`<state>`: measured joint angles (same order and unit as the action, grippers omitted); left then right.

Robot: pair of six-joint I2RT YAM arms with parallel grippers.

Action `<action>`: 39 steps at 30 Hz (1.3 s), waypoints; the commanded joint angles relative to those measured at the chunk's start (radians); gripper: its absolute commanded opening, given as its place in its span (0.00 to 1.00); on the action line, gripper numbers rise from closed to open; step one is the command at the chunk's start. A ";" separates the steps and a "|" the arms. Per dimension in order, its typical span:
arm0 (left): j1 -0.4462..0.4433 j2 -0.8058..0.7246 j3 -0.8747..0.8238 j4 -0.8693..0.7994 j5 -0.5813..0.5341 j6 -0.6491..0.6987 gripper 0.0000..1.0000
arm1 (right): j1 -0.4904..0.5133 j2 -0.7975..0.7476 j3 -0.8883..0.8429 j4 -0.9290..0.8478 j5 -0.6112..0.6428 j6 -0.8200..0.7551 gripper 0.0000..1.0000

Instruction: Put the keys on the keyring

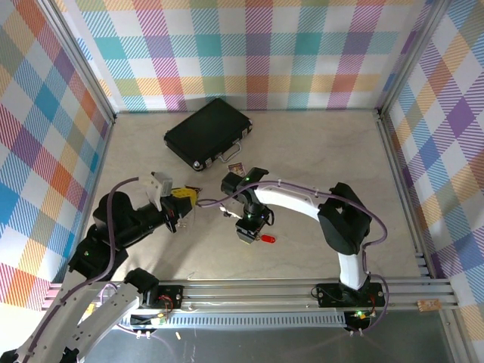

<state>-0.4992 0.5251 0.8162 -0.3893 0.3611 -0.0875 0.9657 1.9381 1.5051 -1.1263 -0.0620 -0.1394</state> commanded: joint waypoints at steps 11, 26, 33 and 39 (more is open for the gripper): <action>0.010 -0.043 0.024 -0.068 -0.011 -0.016 0.00 | 0.051 0.127 0.070 -0.104 0.186 -0.053 0.39; 0.010 -0.052 0.016 -0.059 -0.015 -0.014 0.00 | 0.057 0.163 0.046 -0.068 0.209 -0.067 0.28; 0.010 -0.056 0.014 -0.061 -0.018 -0.012 0.00 | 0.057 0.175 0.049 -0.065 0.230 -0.075 0.24; 0.010 -0.057 0.015 -0.065 -0.020 -0.007 0.00 | 0.056 0.182 0.048 -0.061 0.234 -0.078 0.24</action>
<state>-0.4988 0.4835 0.8162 -0.4721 0.3466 -0.0895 1.0149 2.1071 1.5478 -1.1782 0.1646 -0.2005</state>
